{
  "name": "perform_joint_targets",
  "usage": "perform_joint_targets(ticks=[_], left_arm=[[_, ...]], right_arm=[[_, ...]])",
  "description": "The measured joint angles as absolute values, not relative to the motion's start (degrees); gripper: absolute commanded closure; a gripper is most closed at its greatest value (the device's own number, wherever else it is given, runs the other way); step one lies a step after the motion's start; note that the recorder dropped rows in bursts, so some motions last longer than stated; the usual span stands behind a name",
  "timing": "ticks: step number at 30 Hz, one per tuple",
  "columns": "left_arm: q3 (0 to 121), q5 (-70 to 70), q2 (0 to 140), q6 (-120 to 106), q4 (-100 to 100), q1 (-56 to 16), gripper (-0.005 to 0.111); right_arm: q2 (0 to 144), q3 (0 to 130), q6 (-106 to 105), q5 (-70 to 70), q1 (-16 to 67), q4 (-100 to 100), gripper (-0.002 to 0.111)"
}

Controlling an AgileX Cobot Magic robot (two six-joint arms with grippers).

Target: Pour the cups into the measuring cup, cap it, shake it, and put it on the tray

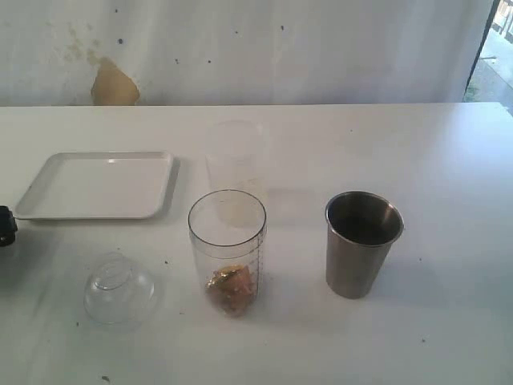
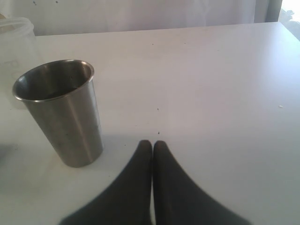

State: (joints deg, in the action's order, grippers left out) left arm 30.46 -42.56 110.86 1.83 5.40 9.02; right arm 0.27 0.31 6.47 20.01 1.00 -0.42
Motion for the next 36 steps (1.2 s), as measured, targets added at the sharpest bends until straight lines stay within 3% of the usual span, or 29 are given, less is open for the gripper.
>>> perform_joint_targets(ticks=[9,31,33,36], left_arm=[[30.46,-42.56,109.58,1.31,5.4,9.02,0.002],[30.65,-45.97,87.75,2.04,-3.36,9.02,0.002],[30.65,-45.57,85.2,4.12,-5.99,9.02,0.007],[30.65,-44.47,81.21,7.21,-7.23,9.02,0.026]], right_arm=[[0.27,0.31,6.47,20.01,1.0,-0.42,0.108],[0.27,0.31,6.47,20.01,1.0,-0.42,0.108],[0.27,0.31,6.47,20.01,1.0,-0.42,0.108],[0.27,0.31,6.47,20.01,1.0,-0.42,0.108]])
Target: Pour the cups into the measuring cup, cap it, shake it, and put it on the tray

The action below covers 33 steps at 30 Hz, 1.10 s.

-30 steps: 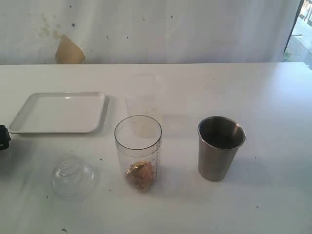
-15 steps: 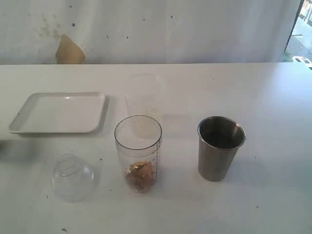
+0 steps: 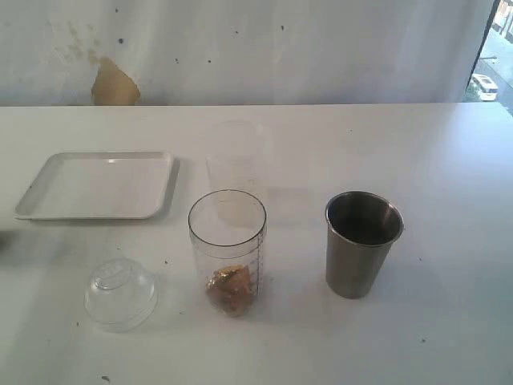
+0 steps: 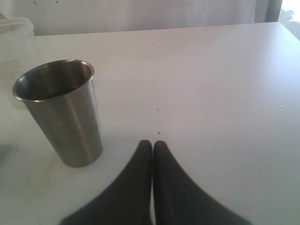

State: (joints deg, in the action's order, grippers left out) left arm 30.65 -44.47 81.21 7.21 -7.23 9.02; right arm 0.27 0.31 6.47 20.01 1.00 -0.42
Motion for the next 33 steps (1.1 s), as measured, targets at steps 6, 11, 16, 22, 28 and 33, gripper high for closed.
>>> perform_joint_targets(ticks=[6,11,16,22,28,33], left_arm=[[30.65,-37.72,72.99,10.33,-8.16,9.02,0.074],[30.65,-23.13,66.92,13.93,-11.45,9.02,0.106],[30.65,-13.07,60.08,15.54,-16.67,9.02,0.106],[30.65,-5.56,50.5,19.74,-17.56,8.62,0.107],[30.65,4.3,39.32,22.32,-17.64,5.4,0.107],[30.65,10.47,29.69,22.56,-15.59,2.32,0.107]], right_arm=[[0.27,0.31,6.47,20.01,1.0,-0.42,0.108],[0.27,0.31,6.47,20.01,1.0,-0.42,0.108],[0.27,0.31,6.47,20.01,1.0,-0.42,0.108],[0.27,0.31,6.47,20.01,1.0,-0.42,0.108],[0.27,0.31,6.47,20.01,1.0,-0.42,0.108],[0.27,0.31,6.47,20.01,1.0,-0.42,0.108]])
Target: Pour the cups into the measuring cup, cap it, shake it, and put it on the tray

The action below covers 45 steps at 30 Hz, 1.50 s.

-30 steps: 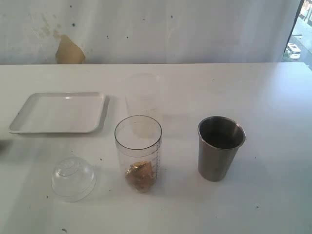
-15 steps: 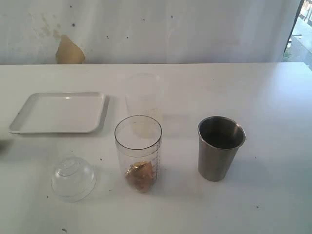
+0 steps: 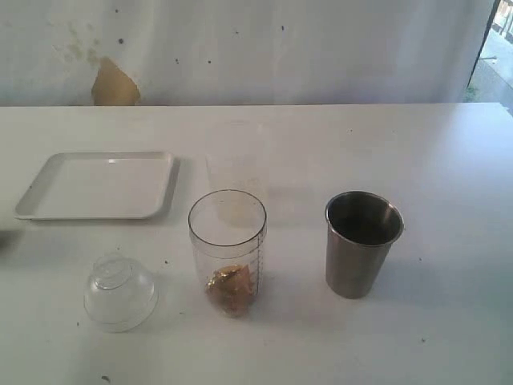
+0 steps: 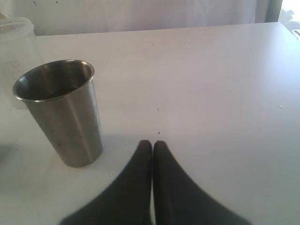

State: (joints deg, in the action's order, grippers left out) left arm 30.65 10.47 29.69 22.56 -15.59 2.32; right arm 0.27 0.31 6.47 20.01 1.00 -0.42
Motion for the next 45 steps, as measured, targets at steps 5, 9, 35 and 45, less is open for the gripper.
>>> perform_joint_targets(ticks=[5,9,35,45], left_arm=[[30.65,11.61,25.01,22.71,-14.67,1.75,0.107],[30.65,11.74,24.3,22.71,-14.34,1.65,0.107],[30.65,12.4,22.21,20.27,-10.76,1.65,0.107],[25.05,11.7,11.28,-10.77,10.81,2.12,0.107]], right_arm=[[0.27,0.31,6.47,20.01,1.0,-0.42,0.108],[0.27,0.31,6.47,20.01,1.0,-0.42,0.108],[0.27,0.31,6.47,20.01,1.0,-0.42,0.108],[0.27,0.31,6.47,20.01,1.0,-0.42,0.108]])
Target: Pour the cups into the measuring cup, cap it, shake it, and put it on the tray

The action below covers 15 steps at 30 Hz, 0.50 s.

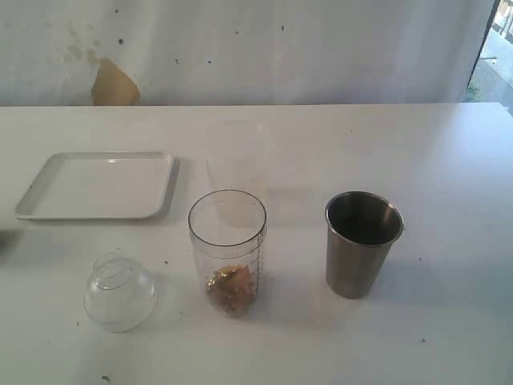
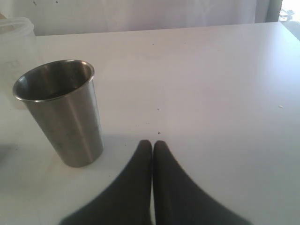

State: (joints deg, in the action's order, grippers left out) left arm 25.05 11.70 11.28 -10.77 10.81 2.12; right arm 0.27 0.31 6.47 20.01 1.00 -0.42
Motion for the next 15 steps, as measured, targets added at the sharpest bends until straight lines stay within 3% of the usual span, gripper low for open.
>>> perform_joint_targets(ticks=[15], left_arm=[[8.07,7.26,0.31,-2.75,1.93,2.22,0.107]], right_arm=[[0.27,0.31,6.47,20.01,1.0,-0.42,0.108]])
